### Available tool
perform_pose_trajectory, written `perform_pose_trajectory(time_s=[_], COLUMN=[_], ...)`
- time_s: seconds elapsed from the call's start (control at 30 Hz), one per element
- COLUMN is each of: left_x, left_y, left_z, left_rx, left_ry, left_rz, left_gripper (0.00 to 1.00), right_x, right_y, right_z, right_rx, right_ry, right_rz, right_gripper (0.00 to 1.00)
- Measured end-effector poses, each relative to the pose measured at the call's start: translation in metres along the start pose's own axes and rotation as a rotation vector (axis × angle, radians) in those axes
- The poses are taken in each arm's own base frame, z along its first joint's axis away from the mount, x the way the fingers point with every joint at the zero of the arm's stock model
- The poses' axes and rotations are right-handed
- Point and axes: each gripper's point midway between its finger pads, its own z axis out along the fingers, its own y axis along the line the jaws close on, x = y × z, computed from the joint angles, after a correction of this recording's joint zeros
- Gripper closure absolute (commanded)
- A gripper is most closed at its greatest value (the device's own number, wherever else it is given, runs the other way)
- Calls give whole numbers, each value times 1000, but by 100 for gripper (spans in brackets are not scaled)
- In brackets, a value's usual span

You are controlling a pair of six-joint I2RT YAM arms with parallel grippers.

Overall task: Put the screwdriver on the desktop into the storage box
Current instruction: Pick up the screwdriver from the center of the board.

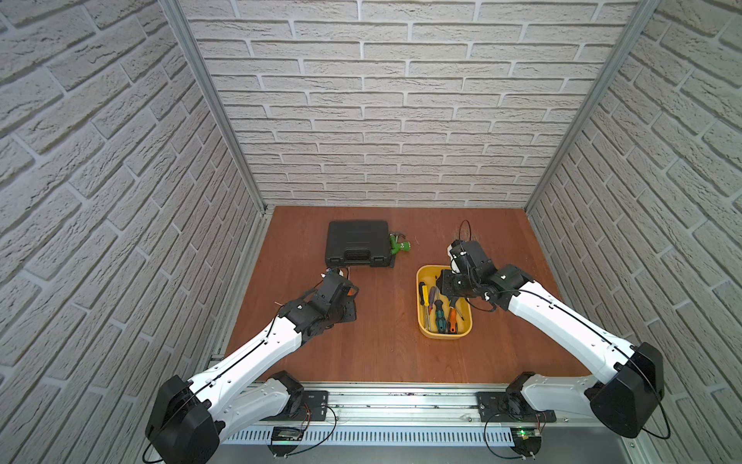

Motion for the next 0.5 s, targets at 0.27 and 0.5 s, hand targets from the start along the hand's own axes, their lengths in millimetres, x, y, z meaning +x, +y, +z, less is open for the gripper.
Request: perform_pose_trajectory(time_s=[0.27,0.5], left_x=[-18,-27], left_y=[-37,-69], left_z=[-19,-29], left_rx=[191,331], left_ry=[-64,-77], left_rz=[4,14], left_gripper=[100,100], right_x=[-3,-6], right_y=[14,28], right_z=[-18,-29], right_rx=[-90,-172], right_ry=[-17,-32], right_rz=[-3,-5], right_gripper=[69,68])
